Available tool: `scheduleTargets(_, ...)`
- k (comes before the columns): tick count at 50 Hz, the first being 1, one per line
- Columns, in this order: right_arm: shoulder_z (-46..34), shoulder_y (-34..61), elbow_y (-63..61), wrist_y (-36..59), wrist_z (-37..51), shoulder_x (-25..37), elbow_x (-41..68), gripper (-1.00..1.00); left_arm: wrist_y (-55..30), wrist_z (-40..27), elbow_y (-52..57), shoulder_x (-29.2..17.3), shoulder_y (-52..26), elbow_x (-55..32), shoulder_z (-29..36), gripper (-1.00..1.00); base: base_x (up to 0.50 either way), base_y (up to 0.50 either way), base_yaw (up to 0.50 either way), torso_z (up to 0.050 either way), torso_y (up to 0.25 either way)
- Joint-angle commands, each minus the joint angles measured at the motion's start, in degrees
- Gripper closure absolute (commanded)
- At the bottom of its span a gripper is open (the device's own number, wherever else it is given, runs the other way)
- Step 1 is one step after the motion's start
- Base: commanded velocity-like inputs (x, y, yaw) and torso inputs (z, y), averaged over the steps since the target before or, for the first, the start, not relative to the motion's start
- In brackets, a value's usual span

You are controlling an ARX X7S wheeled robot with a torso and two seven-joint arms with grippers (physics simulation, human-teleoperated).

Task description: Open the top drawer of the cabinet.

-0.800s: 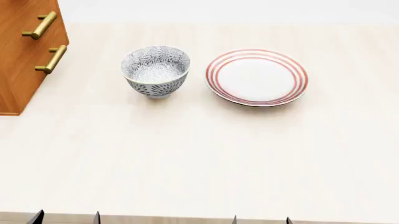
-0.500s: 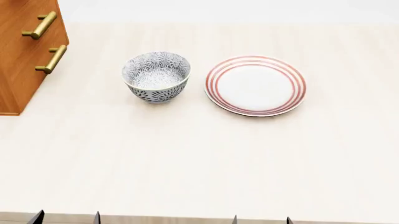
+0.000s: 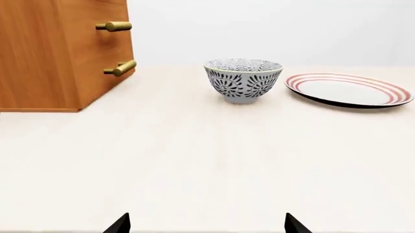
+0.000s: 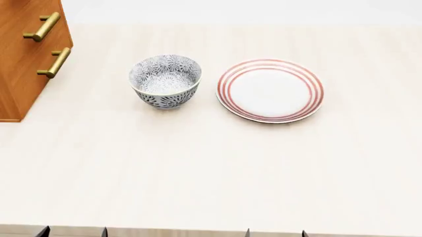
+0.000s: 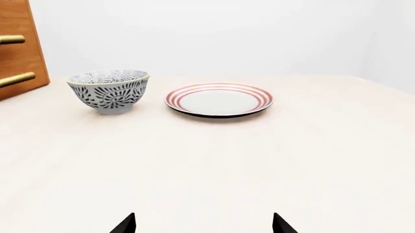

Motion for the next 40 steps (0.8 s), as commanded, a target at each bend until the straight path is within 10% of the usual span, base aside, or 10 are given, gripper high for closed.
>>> scheduleTargets(1,0.15,0.18,0.19,0.09,0.03,-0.03,0.18,-1.00,-0.38,-0.46,0.11,0.07,-0.19,0.38,0.03,-1.00,0.00,0.00,0.00,0.000,0.000)
scheduleTargets(40,-3.28,-0.05,-0.30,-0.80,2.67,2.65,3.17,-1.00,-1.87,-3.21,1.38,-2.52,-0.60,-3.86,2.65,-1.00,0.00,0.00,0.00,0.047,0.000)
